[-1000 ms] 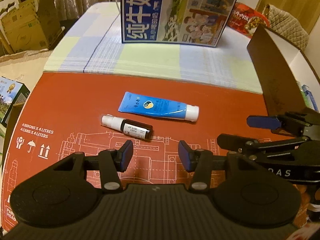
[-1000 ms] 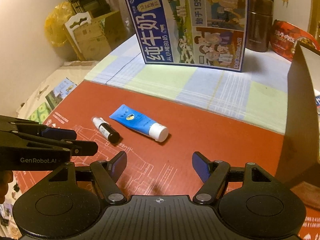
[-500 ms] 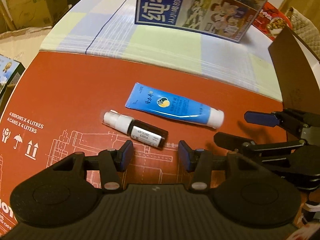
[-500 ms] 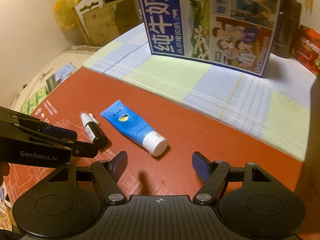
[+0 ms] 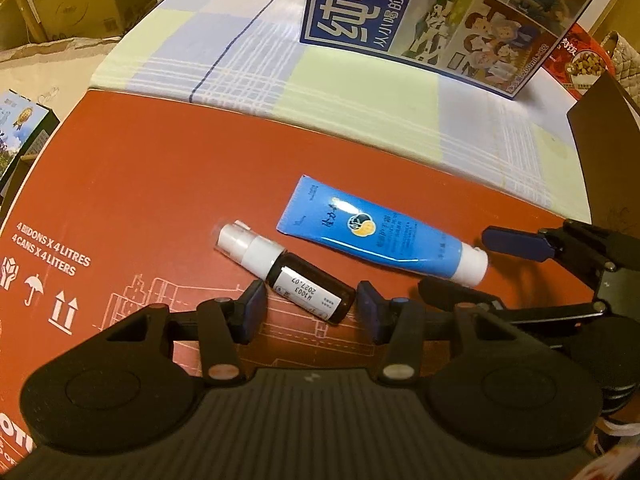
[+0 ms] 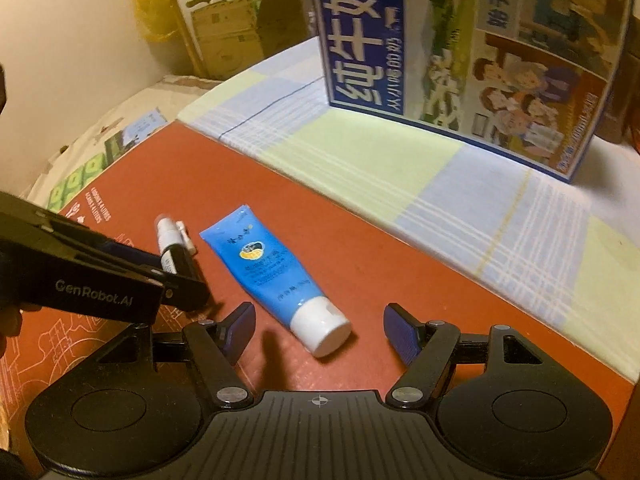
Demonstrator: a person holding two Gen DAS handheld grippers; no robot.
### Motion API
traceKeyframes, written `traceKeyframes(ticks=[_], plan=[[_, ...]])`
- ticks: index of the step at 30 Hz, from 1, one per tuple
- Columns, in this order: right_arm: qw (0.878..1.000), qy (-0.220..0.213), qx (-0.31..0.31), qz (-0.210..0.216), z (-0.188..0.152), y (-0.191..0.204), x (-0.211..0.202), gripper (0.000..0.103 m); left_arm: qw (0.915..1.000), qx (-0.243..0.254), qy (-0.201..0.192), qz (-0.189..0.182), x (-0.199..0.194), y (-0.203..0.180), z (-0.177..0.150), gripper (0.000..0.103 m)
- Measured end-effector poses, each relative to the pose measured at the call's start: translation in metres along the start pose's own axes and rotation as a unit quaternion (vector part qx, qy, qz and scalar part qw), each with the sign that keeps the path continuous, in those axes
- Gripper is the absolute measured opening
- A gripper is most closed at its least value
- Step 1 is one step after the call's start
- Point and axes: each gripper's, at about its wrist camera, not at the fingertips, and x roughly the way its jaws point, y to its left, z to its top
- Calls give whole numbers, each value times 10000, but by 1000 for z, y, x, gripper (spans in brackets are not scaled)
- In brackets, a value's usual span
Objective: Organize rigid objects
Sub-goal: 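Grasp the brown spray bottle with the left gripper, then grasp the blue hand-cream tube with the right gripper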
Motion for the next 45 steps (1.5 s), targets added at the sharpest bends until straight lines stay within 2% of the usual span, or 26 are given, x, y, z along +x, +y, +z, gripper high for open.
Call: traceKeyframes(ticks=[6,9,13,18,23,25,28,30,33,38,45], plan=[[9992,48,-400,23,-3,19,9,42,9999,-19,48,113,-3,18,-6,45],[9992,119,-365,91,-5,27,11,38,9997,16,23,231,-7,29,-11,45],[9993,175,-252,219,-5,40,13,38,9999,113,-1,128,-11,37,-13,45],[9999,86,-103,91,2,45,20,38,9975,647,-231,173,-13,30,-7,45],[10000,-1,-78,51,6,44,25,38,9968,747,-250,168,-4,31,1,43],[9999,-33,-84,48,6,45,26,38,9964,785,-247,187,-2,30,2,34],[9998,-43,-179,-17,5,48,27,37,9962,808,-256,199,-1,29,1,27],[9998,-43,-211,-53,4,49,26,32,9960,830,-274,179,-1,28,-1,21],[9998,0,-165,-151,1,50,23,31,9954,889,-294,202,-3,24,-6,20],[9996,72,-72,-253,-12,48,11,31,9952,920,-292,138,-8,19,-18,19],[9989,133,201,-413,-47,41,-20,31,9944,1037,-217,-60,-17,4,-44,19]])
